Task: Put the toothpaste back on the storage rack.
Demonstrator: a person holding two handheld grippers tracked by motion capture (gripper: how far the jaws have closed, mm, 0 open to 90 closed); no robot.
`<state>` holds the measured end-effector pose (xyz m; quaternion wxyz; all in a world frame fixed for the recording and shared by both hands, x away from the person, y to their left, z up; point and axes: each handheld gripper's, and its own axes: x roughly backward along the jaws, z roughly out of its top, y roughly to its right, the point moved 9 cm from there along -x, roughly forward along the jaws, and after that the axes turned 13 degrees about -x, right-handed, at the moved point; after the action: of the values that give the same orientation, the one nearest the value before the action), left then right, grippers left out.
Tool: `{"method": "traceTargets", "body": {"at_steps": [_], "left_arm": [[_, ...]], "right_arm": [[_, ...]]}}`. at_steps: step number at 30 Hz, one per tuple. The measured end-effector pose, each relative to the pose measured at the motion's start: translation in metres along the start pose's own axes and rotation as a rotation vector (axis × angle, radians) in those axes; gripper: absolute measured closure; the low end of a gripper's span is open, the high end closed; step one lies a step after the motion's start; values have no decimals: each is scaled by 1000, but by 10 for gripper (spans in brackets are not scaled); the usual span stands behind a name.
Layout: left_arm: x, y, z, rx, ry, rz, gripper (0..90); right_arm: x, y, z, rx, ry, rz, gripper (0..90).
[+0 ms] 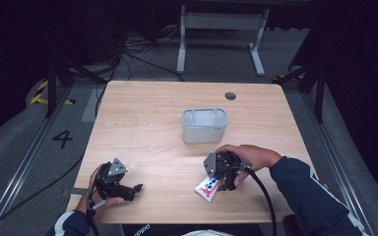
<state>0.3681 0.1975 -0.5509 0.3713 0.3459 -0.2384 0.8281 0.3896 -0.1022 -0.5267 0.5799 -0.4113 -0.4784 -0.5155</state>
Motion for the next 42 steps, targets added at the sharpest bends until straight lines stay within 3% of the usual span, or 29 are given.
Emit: {"method": "traceTargets", "body": {"at_steps": [3,6,17,25,33,38,42], "left_arm": [[0,0,0,-1,-2,-2,6],[0,-2,0,-18,-4,7,2],[-1,-2,1,-11,-2,2,2],[-1,-2,1,-8,-2,1,2],[-1,-2,1,-9,-2,1,2],[-1,-2,1,-12,-1,-4,2],[-2,-3,2,-9,1,-5,2]], "right_arm": [[-1,-1,2,-10,13,-5,244],[-2,-2,8,16,43,5,245],[-9,-6,11,1,17,19,264],[-8,-5,13,-15,35,28,396],[-8,-3,13,-17,61,26,452],[-5,-3,11,-19,110,10,524],[1,-2,8,-38,184,0,581]]}}
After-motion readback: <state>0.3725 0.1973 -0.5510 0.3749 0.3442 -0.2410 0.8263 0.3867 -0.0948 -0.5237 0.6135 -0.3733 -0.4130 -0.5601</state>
